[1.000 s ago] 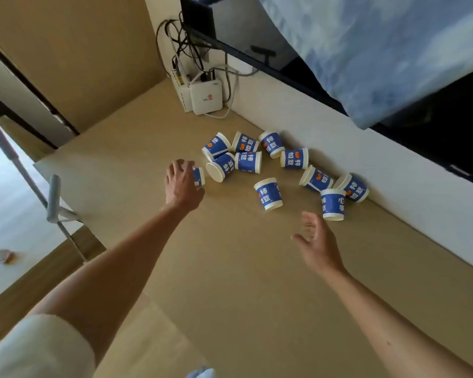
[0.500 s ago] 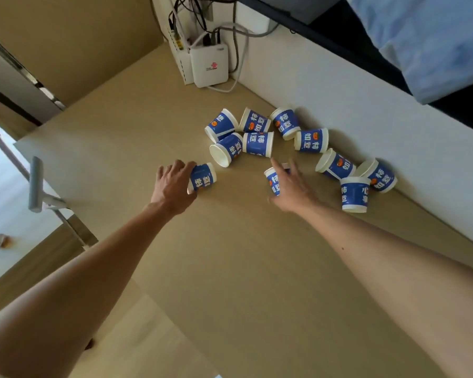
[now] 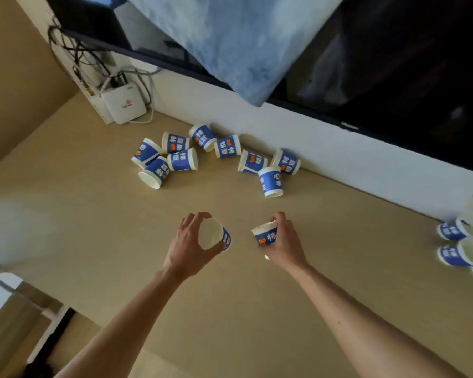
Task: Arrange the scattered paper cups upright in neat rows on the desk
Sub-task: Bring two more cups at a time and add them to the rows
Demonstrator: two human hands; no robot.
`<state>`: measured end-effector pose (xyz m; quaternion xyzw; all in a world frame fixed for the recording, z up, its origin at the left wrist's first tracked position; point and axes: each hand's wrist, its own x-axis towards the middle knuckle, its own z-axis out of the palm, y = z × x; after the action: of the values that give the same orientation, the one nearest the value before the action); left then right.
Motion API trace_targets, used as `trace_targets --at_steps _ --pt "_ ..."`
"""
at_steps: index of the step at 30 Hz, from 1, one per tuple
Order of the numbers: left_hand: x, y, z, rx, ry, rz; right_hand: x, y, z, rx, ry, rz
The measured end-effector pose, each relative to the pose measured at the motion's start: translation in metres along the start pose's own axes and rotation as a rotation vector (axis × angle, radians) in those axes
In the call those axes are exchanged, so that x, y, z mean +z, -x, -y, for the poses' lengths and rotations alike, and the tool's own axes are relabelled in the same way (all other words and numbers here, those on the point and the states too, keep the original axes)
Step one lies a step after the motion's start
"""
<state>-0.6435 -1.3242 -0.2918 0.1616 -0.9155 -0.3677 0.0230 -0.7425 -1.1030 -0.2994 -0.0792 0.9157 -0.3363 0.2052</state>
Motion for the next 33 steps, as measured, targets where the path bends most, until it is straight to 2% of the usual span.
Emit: trace_targets --at_steps 5,12,16,20,27,33 --pt "0.063 0.016 -0.09 0.132 0.117 0.1 -0.064 0.071 -0.085 0.204 -0.32 -0.131" --pt "0.152 0.055 -0.201 0.23 0.155 0.235 -0.131 0.15 -0.194 0.432 -0.552 -0.394" --pt "0.189 0.072 -0.248 0.256 0.144 0.313 -0.157 0.175 -0.239 0.457 -0.698 -0.54" --pt "0.216 0.084 -0.29 0.285 0.147 0.341 -0.179 0.182 -0.274 0.46 -0.731 -0.636" --pt "0.256 0.1 -0.348 0.304 0.132 0.338 -0.215 0.161 -0.319 0.372 -0.717 -0.709" --pt "0.28 0.11 -0.366 0.266 0.128 0.322 -0.231 0.138 -0.346 0.367 -0.659 -0.706"
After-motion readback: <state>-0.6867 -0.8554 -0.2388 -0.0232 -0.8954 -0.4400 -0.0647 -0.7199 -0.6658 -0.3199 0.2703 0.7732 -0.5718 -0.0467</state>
